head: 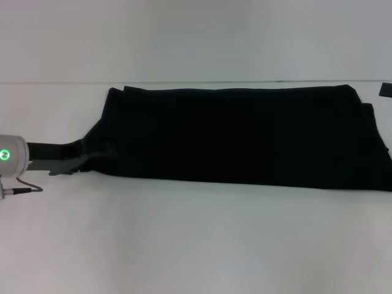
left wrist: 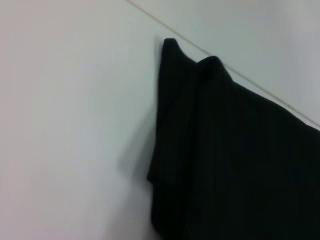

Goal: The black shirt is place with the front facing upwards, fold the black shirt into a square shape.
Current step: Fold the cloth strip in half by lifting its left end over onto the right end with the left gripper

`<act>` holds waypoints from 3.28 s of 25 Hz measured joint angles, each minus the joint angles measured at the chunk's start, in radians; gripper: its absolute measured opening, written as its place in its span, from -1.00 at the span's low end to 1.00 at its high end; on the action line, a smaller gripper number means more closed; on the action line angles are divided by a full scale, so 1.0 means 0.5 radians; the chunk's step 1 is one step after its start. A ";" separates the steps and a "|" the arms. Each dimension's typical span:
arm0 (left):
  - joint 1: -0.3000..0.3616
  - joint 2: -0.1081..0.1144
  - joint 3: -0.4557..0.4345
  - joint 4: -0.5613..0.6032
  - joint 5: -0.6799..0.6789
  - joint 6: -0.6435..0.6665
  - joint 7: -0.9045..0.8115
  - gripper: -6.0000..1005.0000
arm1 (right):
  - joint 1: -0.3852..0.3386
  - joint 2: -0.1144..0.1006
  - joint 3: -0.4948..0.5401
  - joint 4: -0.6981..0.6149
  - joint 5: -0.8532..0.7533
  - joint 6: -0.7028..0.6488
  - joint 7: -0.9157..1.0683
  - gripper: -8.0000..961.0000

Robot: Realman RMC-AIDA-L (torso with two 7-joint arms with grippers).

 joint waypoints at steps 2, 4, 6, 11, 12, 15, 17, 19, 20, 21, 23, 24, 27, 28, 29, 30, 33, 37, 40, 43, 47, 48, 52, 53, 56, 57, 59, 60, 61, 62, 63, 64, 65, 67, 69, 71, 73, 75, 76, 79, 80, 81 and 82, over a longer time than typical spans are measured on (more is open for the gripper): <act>-0.012 0.000 0.001 0.000 0.000 -0.005 0.004 0.71 | 0.001 0.000 0.000 0.000 0.000 0.000 0.000 0.81; -0.019 0.000 -0.001 0.001 -0.006 -0.009 0.010 0.71 | 0.003 0.000 0.000 0.000 0.000 0.000 0.001 0.81; -0.023 0.000 -0.006 0.005 -0.014 -0.009 0.014 0.71 | 0.005 0.000 0.000 0.000 0.000 0.000 0.001 0.81; -0.012 -0.009 -0.013 0.071 -0.023 0.004 0.017 0.70 | 0.001 0.000 0.000 0.003 0.000 0.000 0.001 0.81; -0.007 -0.010 -0.013 0.079 -0.024 0.005 0.017 0.70 | -0.001 0.000 0.000 0.004 0.000 0.001 0.001 0.81; 0.006 -0.005 -0.013 0.083 -0.024 0.017 0.016 0.70 | -0.006 0.000 0.000 0.007 0.000 0.003 0.001 0.81; 0.020 0.000 -0.013 0.083 -0.020 0.050 0.015 0.70 | -0.007 0.000 0.000 0.010 -0.001 0.005 0.001 0.81; 0.040 0.002 -0.013 0.084 -0.012 0.092 0.014 0.69 | -0.007 0.000 0.000 0.011 -0.002 0.006 0.001 0.81; 0.052 0.003 -0.012 0.092 -0.010 0.112 0.012 0.69 | -0.007 0.000 0.000 0.012 -0.003 0.007 0.000 0.81; 0.068 0.003 -0.014 0.107 -0.010 0.131 0.011 0.69 | -0.007 0.000 0.000 0.012 -0.003 0.009 0.001 0.81; 0.119 -0.010 -0.029 0.189 -0.019 0.183 0.005 0.69 | -0.006 0.000 0.000 0.012 -0.002 0.009 0.001 0.81; 0.143 -0.018 -0.041 0.233 -0.023 0.205 0.004 0.69 | -0.006 0.000 0.000 0.012 -0.002 0.009 0.001 0.81; 0.213 -0.047 -0.112 0.376 -0.030 0.294 0.004 0.69 | -0.006 0.000 0.000 0.012 -0.001 0.008 0.001 0.81; 0.220 -0.048 -0.124 0.391 -0.030 0.316 0.006 0.68 | -0.006 0.000 0.000 0.012 0.000 0.008 0.001 0.81; 0.229 -0.047 -0.139 0.403 -0.031 0.358 0.009 0.68 | -0.006 0.000 0.000 0.012 0.000 0.007 0.001 0.81; 0.229 -0.043 -0.145 0.403 -0.031 0.387 0.013 0.68 | -0.006 0.000 0.000 0.012 0.000 0.006 0.001 0.81; 0.214 -0.032 -0.144 0.385 -0.031 0.484 0.019 0.68 | -0.003 0.000 0.000 0.012 0.000 0.001 0.001 0.81; 0.141 -0.047 -0.118 0.299 -0.009 0.490 0.024 0.67 | 0.002 0.000 0.000 0.010 0.001 0.001 0.001 0.81; 0.079 -0.051 -0.069 0.198 -0.004 0.425 0.034 0.67 | 0.003 0.000 0.000 0.000 0.001 0.000 0.001 0.81; 0.022 -0.052 -0.006 0.112 -0.001 0.339 0.028 0.67 | 0.004 -0.001 0.000 -0.006 0.001 0.000 0.001 0.81; -0.001 -0.051 0.016 0.080 0.001 0.274 0.009 0.66 | 0.006 -0.009 0.000 -0.009 0.000 0.000 0.001 0.81; -0.001 -0.049 0.016 0.078 0.001 0.269 0.008 0.66 | 0.006 -0.011 0.000 -0.009 0.000 0.000 0.001 0.81; -0.013 -0.035 0.016 0.029 0.008 0.227 0.005 0.66 | 0.006 -0.016 0.002 -0.010 0.002 0.000 0.001 0.81; -0.016 -0.032 0.016 0.015 0.012 0.208 0.004 0.66 | 0.006 -0.016 0.002 -0.010 0.002 0.000 0.001 0.81; -0.017 -0.029 0.015 0.009 0.018 0.176 0.002 0.65 | 0.006 -0.018 0.006 -0.010 0.003 0.000 0.002 0.81; -0.017 -0.029 0.015 0.009 0.021 0.167 -0.002 0.65 | 0.006 -0.018 0.006 -0.010 0.003 0.000 0.003 0.81; -0.017 -0.028 0.016 0.008 0.031 0.153 -0.011 0.65 | 0.006 -0.018 0.007 -0.010 0.003 0.000 0.003 0.81; -0.017 -0.027 0.017 0.007 0.039 0.145 -0.018 0.65 | 0.006 -0.018 0.008 -0.010 0.003 0.000 0.004 0.81; -0.017 -0.026 0.017 0.006 0.056 0.133 -0.029 0.65 | 0.007 -0.019 0.008 -0.010 0.003 0.000 0.004 0.81; -0.018 -0.026 0.018 0.005 0.066 0.128 -0.034 0.65 | 0.008 -0.019 0.009 -0.010 0.003 0.000 0.004 0.81; -0.018 -0.026 0.019 0.005 0.074 0.124 -0.038 0.64 | 0.009 -0.020 0.010 -0.010 0.003 0.000 0.004 0.81; -0.019 -0.026 0.019 0.005 0.079 0.119 -0.042 0.64 | 0.010 -0.021 0.011 -0.010 0.004 0.000 0.004 0.81; -0.020 -0.026 0.020 0.005 0.080 0.116 -0.043 0.64 | 0.011 -0.021 0.011 -0.010 0.005 0.000 0.004 0.81; -0.021 -0.025 0.021 0.005 0.080 0.111 -0.044 0.64 | 0.014 -0.021 0.012 -0.010 0.005 0.000 0.004 0.81; -0.021 -0.024 0.021 0.005 0.081 0.107 -0.046 0.64 | 0.016 -0.022 0.012 -0.010 0.006 0.000 0.004 0.81; -0.021 -0.024 0.021 0.005 0.082 0.097 -0.047 0.63 | 0.018 -0.022 0.012 -0.010 0.006 0.000 0.004 0.81; -0.021 -0.024 0.021 0.005 0.083 0.082 -0.047 0.63 | 0.018 -0.022 0.012 -0.010 0.006 0.000 0.004 0.81; -0.022 -0.024 0.021 0.005 0.088 0.070 -0.047 0.63 | 0.018 -0.022 0.013 -0.010 0.006 0.000 0.006 0.81; -0.024 -0.024 0.021 0.005 0.093 0.065 -0.048 0.63 | 0.019 -0.022 0.016 -0.010 0.006 0.000 0.006 0.81; -0.036 -0.023 0.021 0.006 0.103 0.050 -0.050 0.63 | 0.019 -0.022 0.024 -0.010 0.006 0.000 0.009 0.80; -0.039 -0.022 0.021 0.006 0.107 0.046 -0.050 0.62 | 0.018 -0.021 0.025 -0.010 0.006 0.000 0.012 0.80; -0.045 -0.022 0.021 0.003 0.112 0.036 -0.050 0.62 | 0.017 -0.021 0.027 -0.010 0.006 -0.003 0.018 0.80; -0.051 -0.020 0.021 -0.005 0.116 0.027 -0.050 0.62 | 0.017 -0.021 0.027 -0.010 0.006 -0.003 0.018 0.80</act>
